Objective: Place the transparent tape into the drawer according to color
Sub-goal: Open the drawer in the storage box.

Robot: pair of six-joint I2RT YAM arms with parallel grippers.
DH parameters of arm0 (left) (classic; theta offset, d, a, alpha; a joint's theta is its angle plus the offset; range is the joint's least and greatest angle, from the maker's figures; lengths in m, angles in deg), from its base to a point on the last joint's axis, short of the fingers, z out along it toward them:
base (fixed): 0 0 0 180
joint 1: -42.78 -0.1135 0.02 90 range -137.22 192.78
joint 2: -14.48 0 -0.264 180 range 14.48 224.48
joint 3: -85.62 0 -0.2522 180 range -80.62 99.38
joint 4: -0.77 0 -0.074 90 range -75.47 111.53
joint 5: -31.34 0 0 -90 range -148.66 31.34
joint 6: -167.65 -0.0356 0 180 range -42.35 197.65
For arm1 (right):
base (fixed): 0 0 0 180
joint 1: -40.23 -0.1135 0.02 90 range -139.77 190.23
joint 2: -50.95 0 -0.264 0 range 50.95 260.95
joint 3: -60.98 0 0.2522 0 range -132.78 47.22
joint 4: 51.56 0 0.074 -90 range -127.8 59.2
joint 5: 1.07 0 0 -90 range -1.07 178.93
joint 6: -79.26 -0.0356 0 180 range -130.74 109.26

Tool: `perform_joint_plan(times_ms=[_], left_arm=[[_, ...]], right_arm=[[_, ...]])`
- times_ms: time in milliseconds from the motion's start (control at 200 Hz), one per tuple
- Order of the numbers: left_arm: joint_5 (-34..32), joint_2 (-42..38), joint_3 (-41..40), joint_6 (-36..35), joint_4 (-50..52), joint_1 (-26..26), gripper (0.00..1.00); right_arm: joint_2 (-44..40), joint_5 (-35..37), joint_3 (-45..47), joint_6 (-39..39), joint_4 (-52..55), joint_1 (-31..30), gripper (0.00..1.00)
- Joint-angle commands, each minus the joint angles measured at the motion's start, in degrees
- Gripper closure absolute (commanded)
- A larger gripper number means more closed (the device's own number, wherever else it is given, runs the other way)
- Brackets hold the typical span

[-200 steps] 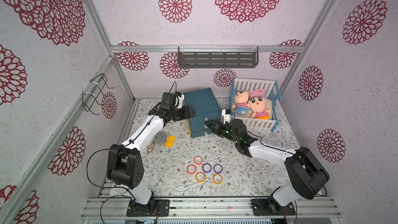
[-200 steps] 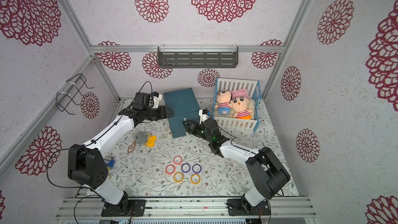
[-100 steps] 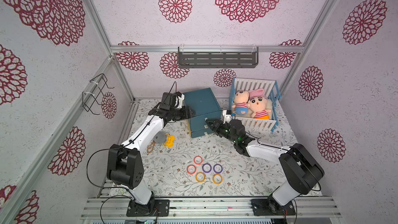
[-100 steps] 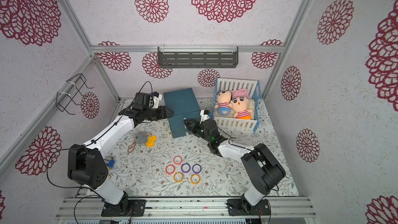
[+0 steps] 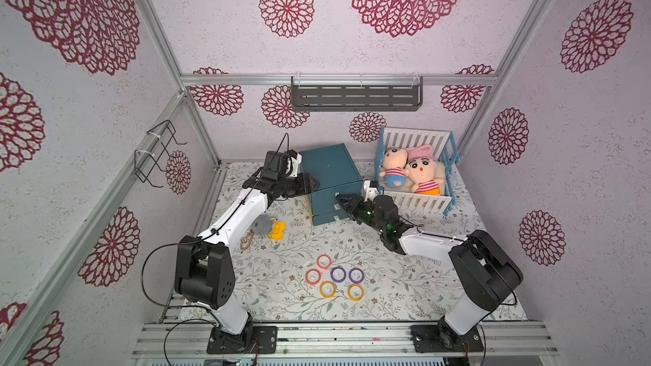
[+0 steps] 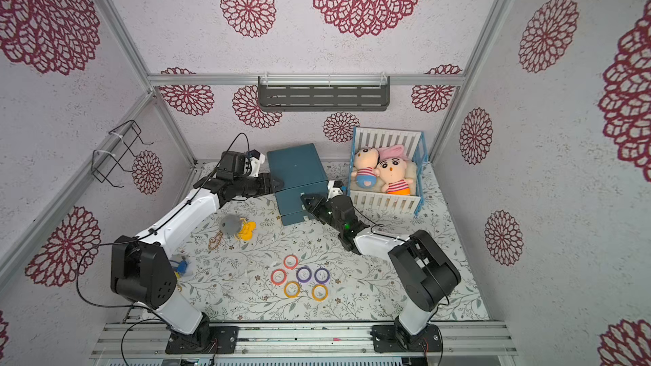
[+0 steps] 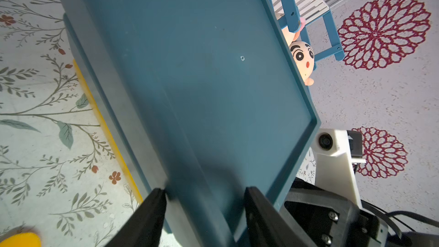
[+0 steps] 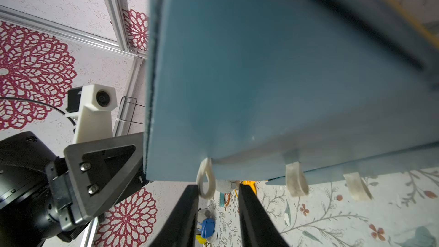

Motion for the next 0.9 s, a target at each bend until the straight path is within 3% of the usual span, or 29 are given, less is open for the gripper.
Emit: perform_joint_plan(times_ms=[0, 330, 631, 896], left_arm=[[-0.1, -1.2, -0.9, -1.1, 0.2, 0.5, 0.41], [0.0, -1.5, -1.0, -1.3, 0.5, 0.5, 0.41], [0.1, -1.7, -1.1, -1.3, 0.5, 0.5, 0.41], [0.0, -1.7, -1.0, -1.3, 0.5, 0.5, 0.41]], right_arm=[[0.8, 1.0, -2.6, -1.2, -3.1, 0.3, 0.65], [1.8, 2.0, -3.7, -1.7, -3.2, 0.5, 0.7], [1.8, 2.6, -3.6, -2.5, -3.1, 0.5, 1.0], [-0.8, 2.0, -1.5, -2.8, -2.7, 0.5, 1.0]])
